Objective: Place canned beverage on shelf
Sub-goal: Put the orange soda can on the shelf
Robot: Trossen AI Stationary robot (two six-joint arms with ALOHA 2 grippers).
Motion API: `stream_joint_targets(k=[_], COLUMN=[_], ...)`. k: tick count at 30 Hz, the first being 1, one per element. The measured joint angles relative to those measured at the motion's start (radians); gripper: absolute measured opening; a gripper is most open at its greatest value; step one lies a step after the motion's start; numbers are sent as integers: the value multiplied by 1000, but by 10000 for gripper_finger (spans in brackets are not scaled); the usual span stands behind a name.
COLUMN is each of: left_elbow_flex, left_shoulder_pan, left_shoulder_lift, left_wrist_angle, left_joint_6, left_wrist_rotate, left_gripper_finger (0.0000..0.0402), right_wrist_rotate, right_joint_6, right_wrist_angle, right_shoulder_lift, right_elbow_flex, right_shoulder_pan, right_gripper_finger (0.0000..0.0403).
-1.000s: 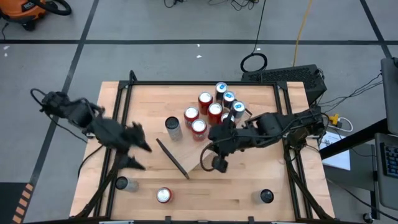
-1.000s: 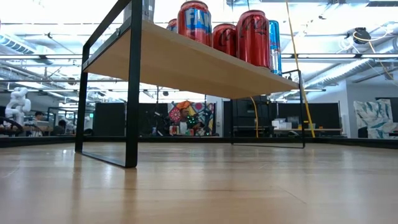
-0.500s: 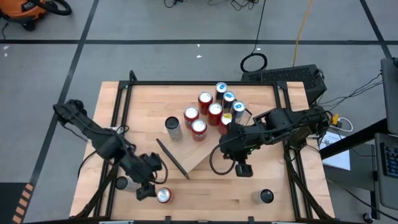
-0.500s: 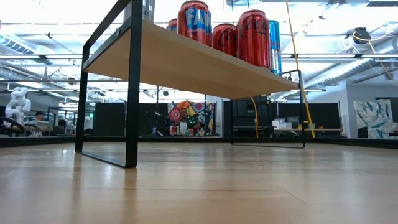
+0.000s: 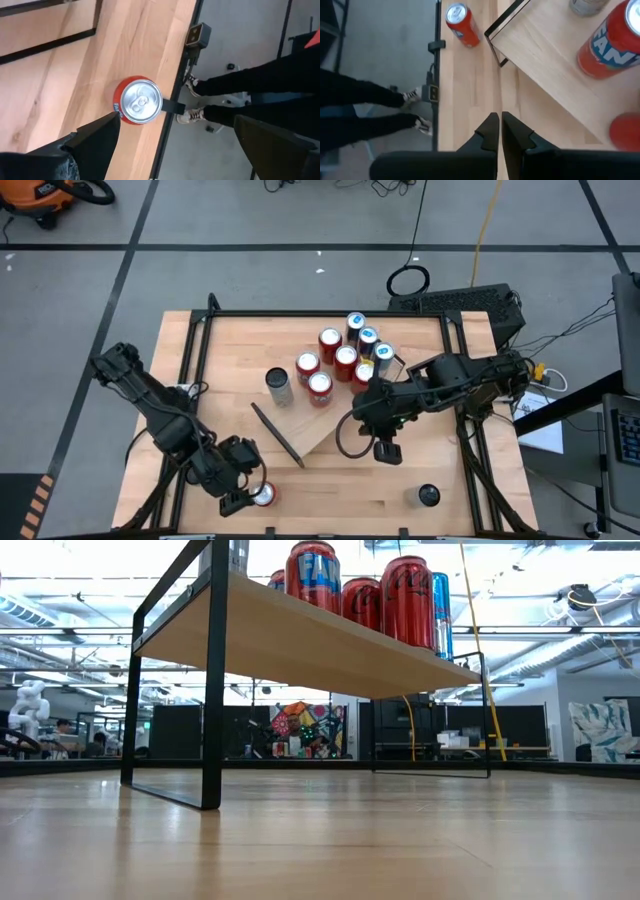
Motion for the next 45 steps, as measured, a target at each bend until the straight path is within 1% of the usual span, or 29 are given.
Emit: stream_joint_targets(k=[4, 7, 9, 13, 18, 21, 25, 27, 33, 36, 41, 45], left_elbow_flex=[0, 0, 0, 0, 0, 0, 0, 0, 0, 0, 0, -14], left_shoulder_pan=[-3, -2, -7, -46, -104, -153, -193, -205, -212, -195, -172, -144], left_shoulder_lift=[0, 1, 8, 27, 55, 74, 108, 129, 197, 218, 219, 220], left_wrist_angle=[0, -1, -1, 3, 5, 5, 10, 14, 61, 65, 54, 62], left_joint_6=[7, 7, 29, 80, 90, 130, 169, 189, 234, 216, 210, 244], left_wrist_rotate=[-7, -31, -57, -162, -230, -281, -293, -300, -285, -272, -298, -275], left_gripper_finger=[393, 393, 393, 393, 393, 393, 393, 393, 393, 393, 393, 393], right_wrist_rotate=[0, 6, 50, 149, 236, 304, 391, 417, 420, 416, 416, 416], right_joint_6=[110, 204, 256, 372, 513, 570, 632, 655, 664, 674, 680, 682], right_wrist_angle=[27, 44, 58, 88, 125, 149, 178, 184, 215, 219, 238, 254], right_shoulder_lift=[0, 0, 0, 0, 2, 7, 15, 20, 44, 60, 80, 91], right_elbow_flex=[0, 0, 0, -1, -1, -1, -1, -2, -2, -2, -2, -2], right_shoulder_pan=[0, 4, 16, 56, 127, 172, 215, 229, 252, 261, 276, 285], right_gripper_finger=[0, 0, 0, 0, 0, 0, 0, 0, 0, 0, 0, 0])
